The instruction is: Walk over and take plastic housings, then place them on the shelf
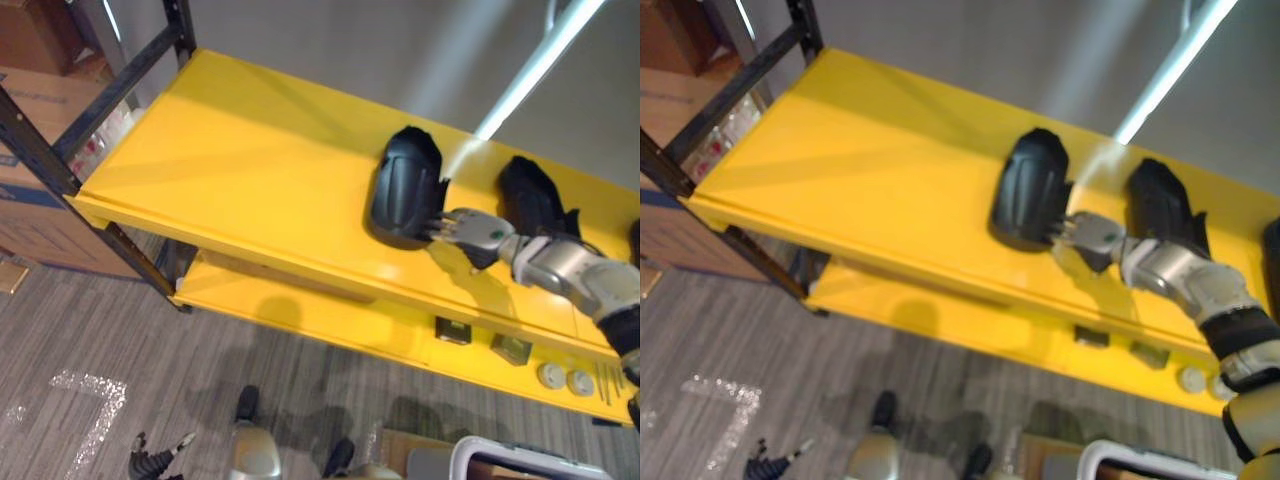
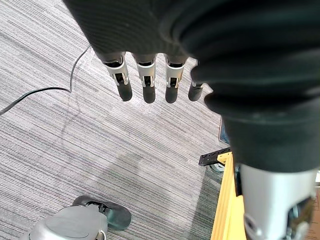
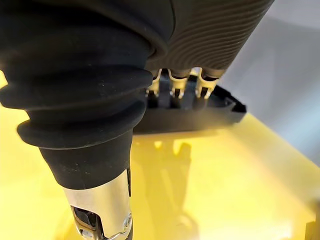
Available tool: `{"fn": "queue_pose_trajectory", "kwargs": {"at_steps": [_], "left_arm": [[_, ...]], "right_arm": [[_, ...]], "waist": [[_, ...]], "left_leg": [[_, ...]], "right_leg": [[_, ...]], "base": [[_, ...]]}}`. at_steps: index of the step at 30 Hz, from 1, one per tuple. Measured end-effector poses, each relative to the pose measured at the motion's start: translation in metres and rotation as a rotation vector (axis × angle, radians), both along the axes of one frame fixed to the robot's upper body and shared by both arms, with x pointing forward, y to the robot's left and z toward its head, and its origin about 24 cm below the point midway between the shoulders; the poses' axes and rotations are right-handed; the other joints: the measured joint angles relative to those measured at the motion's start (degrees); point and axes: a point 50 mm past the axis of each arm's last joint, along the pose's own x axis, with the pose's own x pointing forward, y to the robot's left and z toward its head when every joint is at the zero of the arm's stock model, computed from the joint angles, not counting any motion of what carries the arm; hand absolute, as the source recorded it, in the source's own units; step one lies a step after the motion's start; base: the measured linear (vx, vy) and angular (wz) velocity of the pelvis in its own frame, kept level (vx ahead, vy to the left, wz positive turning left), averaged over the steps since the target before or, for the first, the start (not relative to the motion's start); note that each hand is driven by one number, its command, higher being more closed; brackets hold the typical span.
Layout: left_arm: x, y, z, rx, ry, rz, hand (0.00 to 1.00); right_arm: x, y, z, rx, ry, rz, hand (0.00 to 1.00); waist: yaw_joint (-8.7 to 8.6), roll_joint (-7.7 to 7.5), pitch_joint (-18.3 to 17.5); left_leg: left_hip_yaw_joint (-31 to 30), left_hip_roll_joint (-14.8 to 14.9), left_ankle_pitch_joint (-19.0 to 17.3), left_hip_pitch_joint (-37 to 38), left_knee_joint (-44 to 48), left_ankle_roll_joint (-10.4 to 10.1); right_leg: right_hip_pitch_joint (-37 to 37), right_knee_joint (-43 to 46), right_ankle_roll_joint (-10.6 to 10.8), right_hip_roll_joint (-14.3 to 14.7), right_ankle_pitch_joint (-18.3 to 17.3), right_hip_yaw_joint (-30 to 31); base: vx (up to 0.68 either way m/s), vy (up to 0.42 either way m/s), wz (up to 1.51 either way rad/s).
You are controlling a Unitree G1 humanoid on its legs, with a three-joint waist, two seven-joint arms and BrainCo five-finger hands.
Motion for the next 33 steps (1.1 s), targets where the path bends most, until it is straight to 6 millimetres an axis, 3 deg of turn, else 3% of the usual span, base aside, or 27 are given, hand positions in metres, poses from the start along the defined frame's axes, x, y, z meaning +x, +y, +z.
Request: {"fn": "queue_pose_trajectory", "kwargs": {"at_steps": [3, 7, 11, 13, 16, 17, 18, 20, 21, 22, 24, 25, 28, 33], "left_arm": [[0.0, 0.0, 0.0, 0.0, -0.003, 0.0, 0.0], [0.0, -0.001, 0.001, 0.005, -0.018, -0.001, 0.0], [-0.011, -0.011, -0.005, -0.019, -0.006, 0.021, 0.0], [-0.018, -0.02, -0.009, -0.053, 0.001, 0.05, 0.0], [-0.03, -0.031, -0.014, -0.09, 0.022, 0.079, 0.0], [-0.032, -0.034, -0.015, -0.098, 0.023, 0.085, 0.0], [-0.032, -0.04, -0.017, -0.11, 0.017, 0.089, 0.0], [-0.033, -0.045, -0.018, -0.118, 0.012, 0.091, 0.0], [-0.035, -0.049, -0.02, -0.128, 0.014, 0.097, 0.0], [-0.036, -0.053, -0.021, -0.137, 0.02, 0.1, 0.0], [-0.037, -0.055, -0.022, -0.143, 0.022, 0.105, 0.0], [-0.038, -0.056, -0.022, -0.144, 0.029, 0.108, 0.0], [-0.041, -0.056, -0.023, -0.14, 0.038, 0.117, 0.0], [-0.042, -0.055, -0.023, -0.12, 0.048, 0.135, 0.0]], "right_arm": [[0.002, -0.002, 0.012, 0.119, -0.107, -0.012, 0.0], [-0.001, -0.021, 0.046, 0.303, -0.371, -0.115, 0.0], [-0.031, -0.063, 0.097, 0.789, -0.854, -0.251, 0.0], [-0.049, -0.074, 0.098, 1.003, -0.963, -0.267, 0.0], [-0.069, -0.064, 0.065, 1.343, -0.883, -0.251, 0.0], [-0.074, -0.055, 0.05, 1.444, -0.802, -0.244, 1.0], [-0.082, -0.04, 0.022, 1.624, -0.625, -0.245, 1.0], [-0.09, -0.024, -0.005, 1.775, -0.436, -0.26, 1.0], [-0.096, -0.009, -0.028, 1.891, -0.255, -0.272, 1.0], [-0.103, 0.007, -0.053, 1.962, -0.093, -0.304, 1.0], [-0.111, 0.033, -0.079, 2.017, 0.119, -0.318, 1.0], [-0.119, 0.062, -0.098, 2.029, 0.315, -0.308, 1.0], [-0.128, 0.11, -0.115, 2.078, 0.583, -0.242, 1.0], [-0.134, 0.159, -0.127, 2.082, 0.769, -0.2, 1.0]], "waist": [[-0.12, 0.04, 0.0], [-0.34, 0.09, 0.0], [-2.82, 0.79, -0.4], [-4.14, 1.45, -1.1], [-5.62, 2.63, -2.3], [-6.46, 3.21, -2.9], [-7.19, 4.17, -3.5], [-7.77, 4.92, -4.0], [-7.87, 5.45, -4.3], [-8.12, 5.78, -4.7], [-8.15, 5.95, -4.9], [-8.21, 5.97, -4.9], [-8.15, 5.97, -4.9], [-7.95, 6.05, -4.8]], "left_leg": [[0.0, 0.0, 0.0, 0.0, 0.0, 0.0], [0.1, -0.2, 0.0, 0.0, 0.0, 0.0], [0.3, -0.8, 0.0, 0.1, 0.3, 0.0], [0.5, -1.1, 0.0, 0.2, 0.3, 0.0], [2.0, -1.4, -0.1, 1.7, 0.3, 0.0], [2.1, -1.4, -0.3, 1.8, 0.2, 0.3], [2.8, -1.2, -0.5, 2.3, 0.0, 0.5], [3.2, -1.1, -0.6, 2.7, 0.0, 0.6], [3.8, -1.0, -0.7, 3.2, 0.0, 0.6], [4.3, -0.9, -0.8, 3.5, 0.0, 0.6], [4.7, -0.7, -1.1, 3.9, 0.0, 0.5], [4.9, -0.6, -1.4, 4.1, 0.0, 0.3], [5.1, -0.8, -1.6, 4.1, 0.0, 0.6], [5.1, -1.3, -1.9, 4.1, -0.1, 1.0]], "right_leg": [[0.0, 0.0, 0.0, -0.1, 0.0, 0.1], [-0.1, 0.0, 0.1, -0.2, 0.0, 0.1], [-0.2, 0.0, 0.3, -0.6, 0.2, 0.2], [-0.2, -0.1, 0.6, -0.9, 0.4, 0.5], [0.1, 0.1, 0.9, -1.4, 0.5, 2.1], [0.2, 0.1, 0.9, -1.4, 0.5, 2.2], [0.3, 0.2, 0.9, -1.4, 0.5, 2.5], [0.2, 0.2, 1.0, -1.4, 0.3, 2.9], [0.4, 0.3, 1.0, -1.4, 0.2, 3.6], [0.5, 0.3, 1.0, -1.5, 0.1, 3.8], [0.6, 0.2, 1.0, -1.5, -0.1, 4.1], [0.6, 0.2, 1.1, -1.4, -0.2, 4.7], [0.5, 0.3, 1.1, -1.6, -0.2, 5.1], [0.8, 0.2, 1.4, -2.3, -0.3, 5.1]], "base": [[0.0, 0.0, 0.0], [0.0, 0.0, 0.0], [0.0, 0.0, 0.0], [0.01, 0.007, -0.08], [0.01, 0.015, -0.28], [-0.04, -0.003, -0.16], [-0.06, -0.006, -0.15], [-0.06, -0.003, -0.2], [-0.06, 0.001, -0.2], [-0.06, 0.004, -0.18], [-0.04, 0.004, -0.11], [-0.05, 0.004, -0.11], [-0.02, 0.001, -0.02], [0.02, 0.003, 0.01]]}}
